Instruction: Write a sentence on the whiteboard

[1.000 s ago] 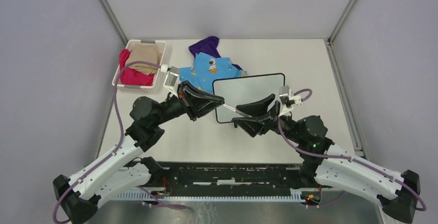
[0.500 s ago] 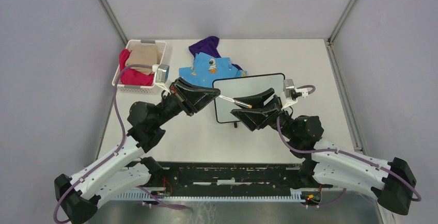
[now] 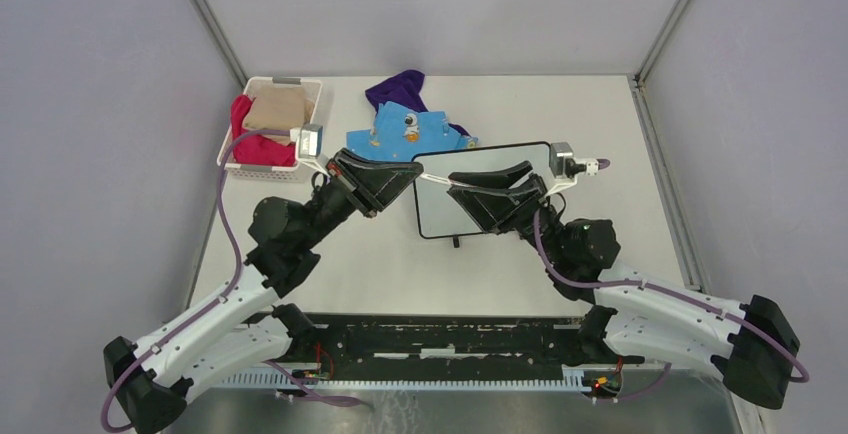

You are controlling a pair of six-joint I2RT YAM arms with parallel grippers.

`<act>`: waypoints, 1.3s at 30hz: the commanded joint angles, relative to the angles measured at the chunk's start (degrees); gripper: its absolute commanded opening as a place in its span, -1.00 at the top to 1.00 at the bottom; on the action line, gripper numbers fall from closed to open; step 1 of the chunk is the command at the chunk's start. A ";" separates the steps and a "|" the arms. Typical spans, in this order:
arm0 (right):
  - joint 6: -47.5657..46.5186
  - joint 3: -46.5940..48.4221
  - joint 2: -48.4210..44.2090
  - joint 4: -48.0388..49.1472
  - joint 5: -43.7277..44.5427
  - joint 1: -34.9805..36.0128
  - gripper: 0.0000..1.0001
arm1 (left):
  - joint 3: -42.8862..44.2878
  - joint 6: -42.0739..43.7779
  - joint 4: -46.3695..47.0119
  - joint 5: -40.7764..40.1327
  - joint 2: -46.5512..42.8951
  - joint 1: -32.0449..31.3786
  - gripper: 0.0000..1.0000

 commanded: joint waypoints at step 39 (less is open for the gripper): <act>3.73 5.04 0.58 -0.17 -2.63 -2.23 0.37 | 4.26 0.89 -5.30 -0.26 1.59 -0.65 0.97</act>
